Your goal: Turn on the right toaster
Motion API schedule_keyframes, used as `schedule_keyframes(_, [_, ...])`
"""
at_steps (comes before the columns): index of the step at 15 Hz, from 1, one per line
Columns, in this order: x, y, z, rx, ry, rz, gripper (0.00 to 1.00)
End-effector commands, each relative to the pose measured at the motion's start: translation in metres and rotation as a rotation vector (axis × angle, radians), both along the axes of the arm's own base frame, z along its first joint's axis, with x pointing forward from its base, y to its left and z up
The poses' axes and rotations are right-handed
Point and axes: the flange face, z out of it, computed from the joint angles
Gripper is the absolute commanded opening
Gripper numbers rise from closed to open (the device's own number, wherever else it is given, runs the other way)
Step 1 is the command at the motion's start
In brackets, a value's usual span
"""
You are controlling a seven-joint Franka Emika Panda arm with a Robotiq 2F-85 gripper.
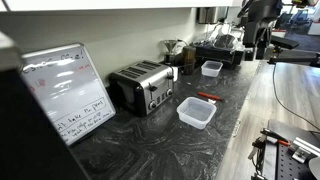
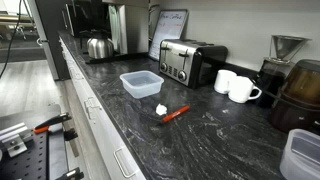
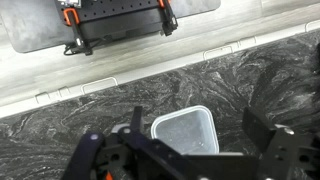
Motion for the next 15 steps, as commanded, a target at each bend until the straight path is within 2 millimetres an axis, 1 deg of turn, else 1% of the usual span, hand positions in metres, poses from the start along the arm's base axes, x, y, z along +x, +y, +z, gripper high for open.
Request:
schedule_keyframes(1, [0.0, 0.0, 0.0, 0.0, 0.001, 0.0, 1.0])
schedule_keyframes(6, [0.0, 0.0, 0.001, 0.0, 0.001, 0.0, 1.0])
schedule_keyframes(7, [0.001, 0.006, 0.0, -0.007, -0.02, 0.016, 1.0])
schedule_keyframes(9, [0.005, 0.026, 0.0, -0.034, -0.107, 0.079, 1.0])
schedule_keyframes(12, [0.017, 0.054, -0.005, -0.033, -0.227, 0.139, 1.0])
schedule_keyframes(13, [0.022, 0.063, -0.007, -0.035, -0.291, 0.152, 1.0])
schedule_keyframes(15, [0.033, 0.074, -0.013, -0.064, -0.394, 0.173, 1.0])
